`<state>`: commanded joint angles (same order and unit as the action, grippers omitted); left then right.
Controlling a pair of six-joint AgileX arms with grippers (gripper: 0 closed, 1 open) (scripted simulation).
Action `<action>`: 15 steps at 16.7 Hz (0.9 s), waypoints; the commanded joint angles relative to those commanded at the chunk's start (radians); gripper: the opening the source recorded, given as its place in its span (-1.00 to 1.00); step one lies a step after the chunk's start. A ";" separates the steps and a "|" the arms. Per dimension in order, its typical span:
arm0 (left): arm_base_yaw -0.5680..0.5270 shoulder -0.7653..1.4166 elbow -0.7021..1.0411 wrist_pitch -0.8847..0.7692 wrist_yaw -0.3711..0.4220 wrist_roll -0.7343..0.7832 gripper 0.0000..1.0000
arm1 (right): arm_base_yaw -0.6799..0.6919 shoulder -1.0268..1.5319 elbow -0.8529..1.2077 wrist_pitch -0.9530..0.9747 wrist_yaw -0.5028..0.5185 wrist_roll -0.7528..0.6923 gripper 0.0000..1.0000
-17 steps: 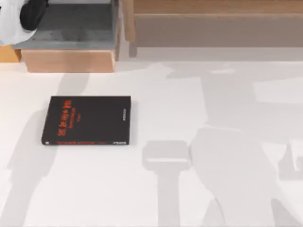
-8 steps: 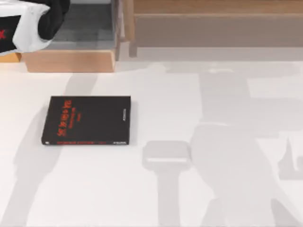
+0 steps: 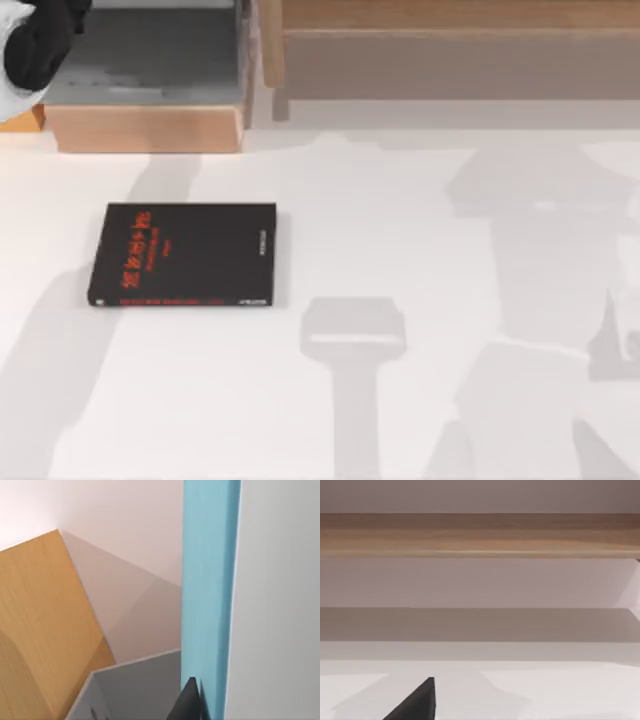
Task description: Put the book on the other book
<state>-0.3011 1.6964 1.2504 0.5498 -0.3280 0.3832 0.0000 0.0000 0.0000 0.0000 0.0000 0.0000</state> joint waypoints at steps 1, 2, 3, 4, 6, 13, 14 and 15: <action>-0.006 -0.050 -0.039 -0.002 -0.017 0.089 -1.00 | 0.000 0.000 0.000 0.000 0.000 0.000 1.00; -0.013 -0.097 -0.083 -0.003 -0.034 0.182 -1.00 | 0.000 0.000 0.000 0.000 0.000 0.000 1.00; -0.023 -0.140 -0.131 -0.004 -0.051 0.278 -1.00 | 0.000 0.000 0.000 0.000 0.000 0.000 1.00; -0.034 -0.177 -0.183 -0.005 -0.067 0.372 -1.00 | 0.000 0.000 0.000 0.000 0.000 0.000 1.00; -0.063 -0.234 -0.294 -0.005 -0.096 0.550 -1.00 | 0.000 0.000 0.000 0.000 0.000 0.000 1.00; -0.210 -0.188 -0.691 -0.010 -0.124 0.907 -1.00 | 0.000 0.000 0.000 0.000 0.000 0.000 1.00; -0.228 -0.166 -0.730 -0.012 -0.121 0.918 -1.00 | 0.000 0.000 0.000 0.000 0.000 0.000 1.00; -0.243 -0.146 -0.760 -0.013 -0.119 0.922 -1.00 | 0.000 0.000 0.000 0.000 0.000 0.000 1.00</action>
<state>-0.5439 1.5506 0.4906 0.5372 -0.4465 1.3050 0.0000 0.0000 0.0000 0.0000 0.0000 0.0000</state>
